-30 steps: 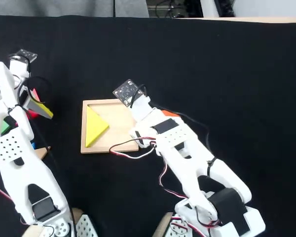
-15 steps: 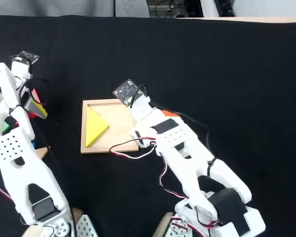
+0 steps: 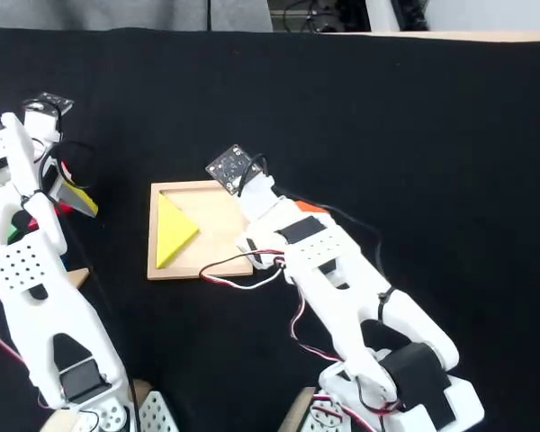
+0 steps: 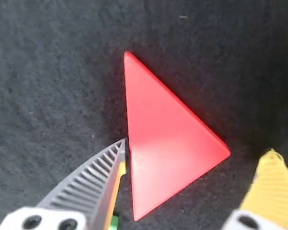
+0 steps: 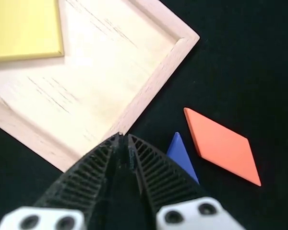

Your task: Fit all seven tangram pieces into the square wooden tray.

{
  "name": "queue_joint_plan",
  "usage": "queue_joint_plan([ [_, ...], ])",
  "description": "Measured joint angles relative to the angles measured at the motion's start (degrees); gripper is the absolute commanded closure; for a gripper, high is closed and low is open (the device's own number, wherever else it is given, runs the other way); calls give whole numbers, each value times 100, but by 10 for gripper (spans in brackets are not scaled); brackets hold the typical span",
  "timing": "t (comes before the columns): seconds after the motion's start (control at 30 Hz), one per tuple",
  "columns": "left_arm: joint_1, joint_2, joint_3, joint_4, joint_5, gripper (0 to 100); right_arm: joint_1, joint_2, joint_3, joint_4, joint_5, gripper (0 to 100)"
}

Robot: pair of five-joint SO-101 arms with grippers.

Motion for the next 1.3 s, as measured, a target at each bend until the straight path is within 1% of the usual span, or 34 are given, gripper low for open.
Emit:
queue_joint_plan([
  [0.2,0,26,-53,0,97,670,0,0,0,0,0,984],
  [0.3,0,35,-79,-18,343,673,0,0,0,0,0,984],
  [0.43,0,35,-79,-62,396,680,0,0,0,0,0,984],
  [0.7,18,35,-79,-53,440,789,0,0,0,0,0,984],
  [0.8,44,26,-79,-26,484,789,0,0,0,0,18,984],
  [0.97,88,26,-88,123,826,793,0,0,0,0,26,984],
  [1.07,132,26,-211,334,976,794,0,0,0,0,26,984],
  [1.2,299,62,-756,1152,993,792,0,0,0,0,26,984],
  [1.3,378,-185,-1108,1336,1248,794,0,0,0,0,26,984],
])
